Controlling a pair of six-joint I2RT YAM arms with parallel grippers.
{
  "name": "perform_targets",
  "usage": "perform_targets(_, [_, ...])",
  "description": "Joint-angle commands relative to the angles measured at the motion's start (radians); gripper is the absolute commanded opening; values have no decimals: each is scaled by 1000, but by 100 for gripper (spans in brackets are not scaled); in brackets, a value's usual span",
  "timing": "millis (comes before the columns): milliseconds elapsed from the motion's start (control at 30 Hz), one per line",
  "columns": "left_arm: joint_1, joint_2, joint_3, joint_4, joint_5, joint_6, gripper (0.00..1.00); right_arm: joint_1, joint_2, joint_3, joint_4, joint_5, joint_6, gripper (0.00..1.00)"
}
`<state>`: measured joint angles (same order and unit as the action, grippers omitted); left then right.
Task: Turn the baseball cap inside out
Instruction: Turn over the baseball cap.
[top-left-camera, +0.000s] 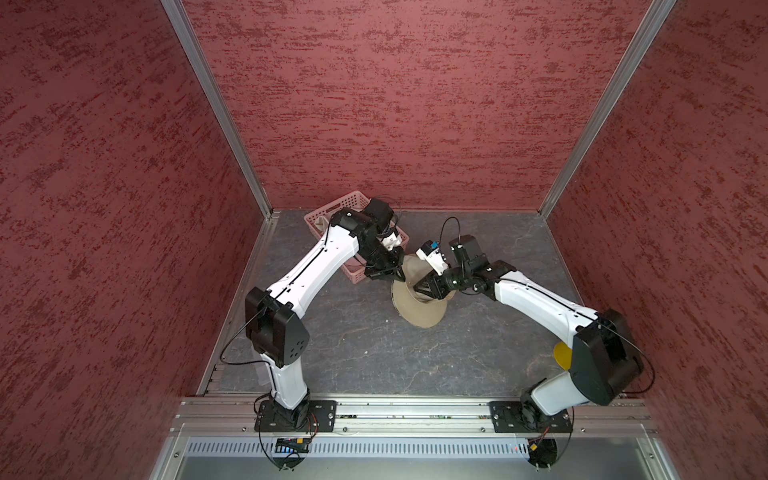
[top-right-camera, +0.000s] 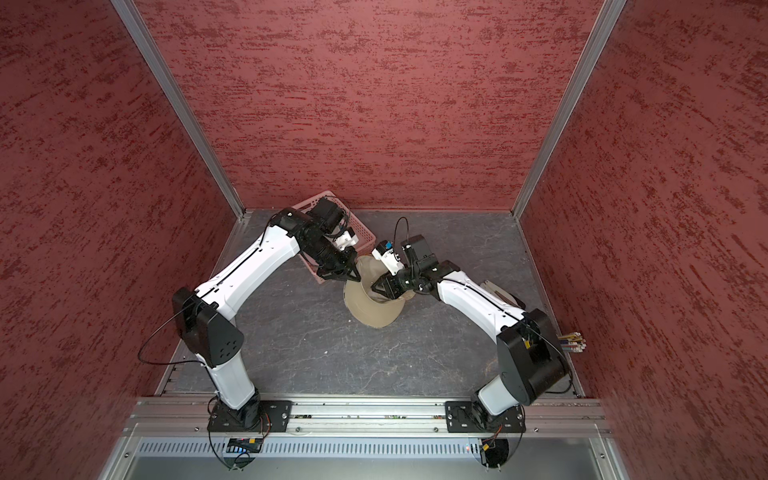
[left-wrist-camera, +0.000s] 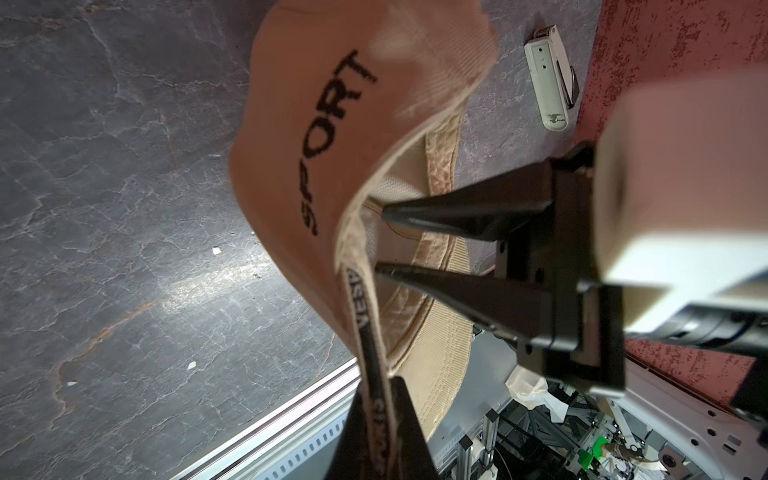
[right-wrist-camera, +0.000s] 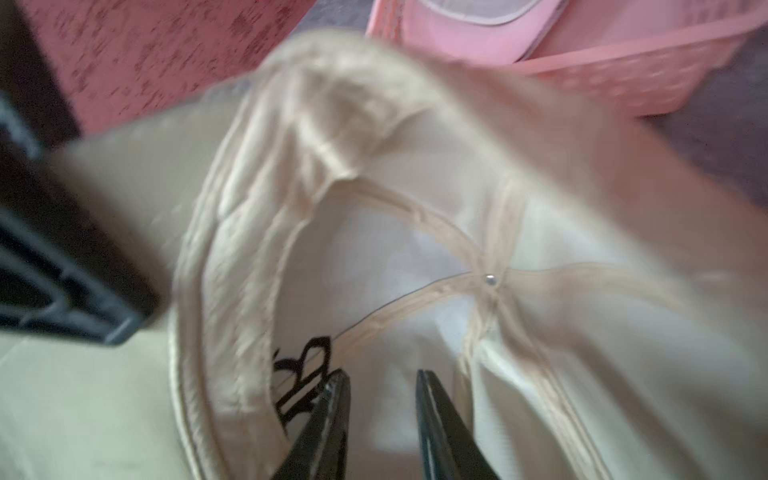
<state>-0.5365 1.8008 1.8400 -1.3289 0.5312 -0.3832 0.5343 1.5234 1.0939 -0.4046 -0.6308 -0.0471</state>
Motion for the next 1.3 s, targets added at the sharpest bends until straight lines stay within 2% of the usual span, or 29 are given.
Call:
perform_targets(0, [0,-19,19,-6,51,32,0,10,-54,-15,-11,-122,-126,31])
perform_targets(133, [-2,-17,44,-33,55,73,0,12,-36,6,-134,-181,-260,33])
perform_targets(300, [-11,-27,57,-51,50,140,0,10,26,28,-237,-149,-368,33])
perform_targets(467, [19,-89,-35,40,35,133,0,10,5,-31,-240,-129,-418,28])
perform_targets(667, [74,-150,-123,119,88,133,0,11,-52,-96,-239,-122,-389,26])
perform_targets(933, [60,-220,-173,114,112,162,0,36,-20,-100,-220,-73,-327,25])
perform_targets(1100, [22,-237,-203,115,139,176,0,55,35,-54,-204,25,-292,25])
perform_targets(1267, [36,-264,-236,137,157,173,0,54,55,-58,-165,44,-290,23])
